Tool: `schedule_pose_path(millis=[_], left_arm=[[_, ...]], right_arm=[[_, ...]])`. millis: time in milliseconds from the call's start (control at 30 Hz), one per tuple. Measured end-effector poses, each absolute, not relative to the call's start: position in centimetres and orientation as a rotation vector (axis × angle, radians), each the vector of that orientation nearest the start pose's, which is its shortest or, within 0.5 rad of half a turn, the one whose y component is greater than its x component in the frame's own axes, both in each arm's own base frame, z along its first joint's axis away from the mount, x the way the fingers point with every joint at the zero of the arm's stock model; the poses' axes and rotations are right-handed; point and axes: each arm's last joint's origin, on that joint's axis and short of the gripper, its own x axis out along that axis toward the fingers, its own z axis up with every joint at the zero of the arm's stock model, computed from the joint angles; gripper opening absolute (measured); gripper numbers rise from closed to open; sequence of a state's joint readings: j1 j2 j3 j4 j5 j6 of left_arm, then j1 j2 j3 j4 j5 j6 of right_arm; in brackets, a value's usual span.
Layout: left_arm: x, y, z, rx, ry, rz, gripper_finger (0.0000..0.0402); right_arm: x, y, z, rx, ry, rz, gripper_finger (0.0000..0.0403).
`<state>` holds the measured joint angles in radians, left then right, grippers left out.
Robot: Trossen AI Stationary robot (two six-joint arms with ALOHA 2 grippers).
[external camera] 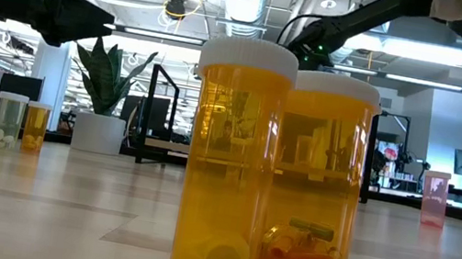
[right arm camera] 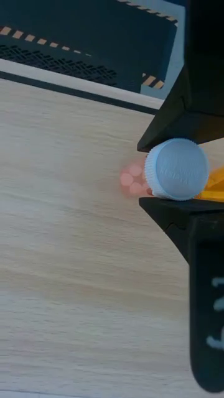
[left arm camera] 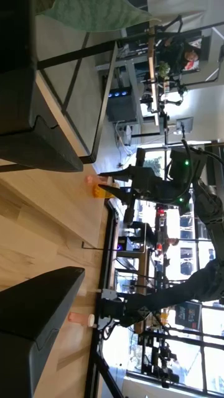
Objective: Pick and place medicine bottles onto shelf by color
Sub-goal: Put the top right small pink pill bottle on the shelf
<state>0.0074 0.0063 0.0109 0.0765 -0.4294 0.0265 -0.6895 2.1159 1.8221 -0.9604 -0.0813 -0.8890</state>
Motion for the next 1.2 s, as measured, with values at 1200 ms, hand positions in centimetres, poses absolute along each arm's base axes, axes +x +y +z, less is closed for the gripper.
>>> schedule_pose_path(millis=[1200], left_arm=[[9.44,1.28,17.39,0.009,-0.074,0.438,0.0249]], right_arm=[[33.89,-27.74,22.37,-0.324,1.284,0.075,0.0152]])
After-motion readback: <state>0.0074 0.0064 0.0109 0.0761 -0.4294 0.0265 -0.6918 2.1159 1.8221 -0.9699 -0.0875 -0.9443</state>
